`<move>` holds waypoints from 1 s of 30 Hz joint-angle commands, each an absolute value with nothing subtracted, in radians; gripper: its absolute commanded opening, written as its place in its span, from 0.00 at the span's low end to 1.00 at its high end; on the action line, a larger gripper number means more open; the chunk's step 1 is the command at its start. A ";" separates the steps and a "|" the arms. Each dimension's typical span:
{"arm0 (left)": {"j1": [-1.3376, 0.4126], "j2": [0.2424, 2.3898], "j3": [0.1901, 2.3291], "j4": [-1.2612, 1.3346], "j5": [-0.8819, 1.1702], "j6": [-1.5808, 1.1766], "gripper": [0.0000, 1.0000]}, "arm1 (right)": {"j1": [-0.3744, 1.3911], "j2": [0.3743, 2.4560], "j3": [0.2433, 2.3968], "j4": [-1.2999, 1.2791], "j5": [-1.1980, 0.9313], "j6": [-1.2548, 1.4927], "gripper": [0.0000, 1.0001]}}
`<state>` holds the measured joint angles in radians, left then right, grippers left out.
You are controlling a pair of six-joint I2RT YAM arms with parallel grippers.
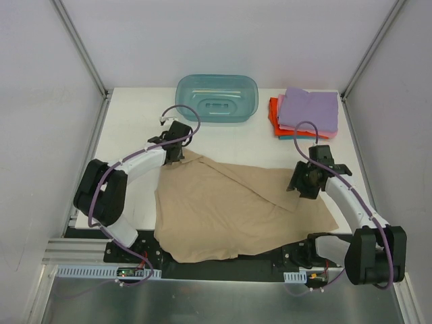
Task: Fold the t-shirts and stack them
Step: Flatten out the tshirt
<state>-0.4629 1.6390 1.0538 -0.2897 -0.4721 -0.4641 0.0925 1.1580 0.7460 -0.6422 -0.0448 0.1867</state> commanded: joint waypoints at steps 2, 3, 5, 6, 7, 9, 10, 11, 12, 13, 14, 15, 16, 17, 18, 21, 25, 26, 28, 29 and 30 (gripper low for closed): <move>-0.454 1.510 0.973 -0.236 -0.376 -0.523 0.00 | 0.126 1.114 0.670 -0.664 -0.087 0.262 0.52; -0.454 1.494 0.945 -0.227 -0.342 -0.526 0.00 | 0.127 1.117 0.666 -0.666 -0.078 0.267 0.51; -0.454 1.456 0.910 -0.207 -0.316 -0.538 0.00 | 0.129 1.131 0.649 -0.669 -0.071 0.273 0.50; -0.454 1.445 0.901 -0.204 -0.304 -0.543 0.00 | 0.132 1.137 0.644 -0.667 -0.066 0.275 0.50; -0.454 1.425 0.893 -0.201 -0.304 -0.551 0.00 | 0.133 1.143 0.635 -0.667 -0.064 0.278 0.50; -0.454 1.411 0.870 -0.199 -0.301 -0.564 0.00 | 0.132 1.147 0.627 -0.667 -0.066 0.282 0.49; -0.454 1.399 0.864 -0.198 -0.301 -0.569 0.00 | 0.140 1.146 0.621 -0.669 -0.064 0.287 0.48; -0.454 1.393 0.851 -0.196 -0.299 -0.574 0.00 | 0.141 1.144 0.617 -0.669 -0.061 0.287 0.48; -0.454 1.385 0.844 -0.193 -0.299 -0.574 0.00 | 0.141 1.146 0.615 -0.672 -0.054 0.288 0.48; -0.454 1.375 0.841 -0.193 -0.301 -0.577 0.00 | 0.143 1.143 0.612 -0.672 -0.049 0.287 0.48; -0.454 1.370 0.832 -0.192 -0.302 -0.578 0.00 | 0.143 1.141 0.608 -0.672 -0.045 0.291 0.48; -0.454 1.365 0.830 -0.192 -0.302 -0.578 0.00 | 0.143 1.141 0.606 -0.676 -0.041 0.293 0.48; -0.454 1.355 0.828 -0.192 -0.305 -0.578 0.00 | 0.143 1.144 0.601 -0.676 -0.043 0.296 0.48; -0.454 1.351 0.824 -0.192 -0.308 -0.578 0.00 | 0.144 1.146 0.595 -0.676 -0.044 0.299 0.48; -0.454 1.345 0.822 -0.192 -0.311 -0.578 0.00 | 0.143 1.152 0.591 -0.676 -0.044 0.302 0.48; -0.454 1.335 0.816 -0.189 -0.311 -0.577 0.00 | 0.146 1.164 0.577 -0.664 -0.048 0.311 0.48; -0.454 1.325 0.810 -0.186 -0.311 -0.578 0.00 | 0.155 1.161 0.568 -0.615 -0.078 0.322 0.47; -0.454 1.324 0.807 -0.186 -0.311 -0.578 0.00 | 0.158 1.163 0.569 -0.598 -0.080 0.324 0.45; -0.454 1.318 0.804 -0.184 -0.314 -0.580 0.00 | 0.161 1.163 0.575 -0.589 -0.074 0.331 0.42; -0.454 1.315 0.802 -0.186 -0.313 -0.578 0.00 | 0.163 1.163 0.577 -0.583 -0.071 0.333 0.36; -0.454 1.312 0.801 -0.184 -0.311 -0.578 0.00 | 0.163 1.161 0.580 -0.580 -0.068 0.337 0.34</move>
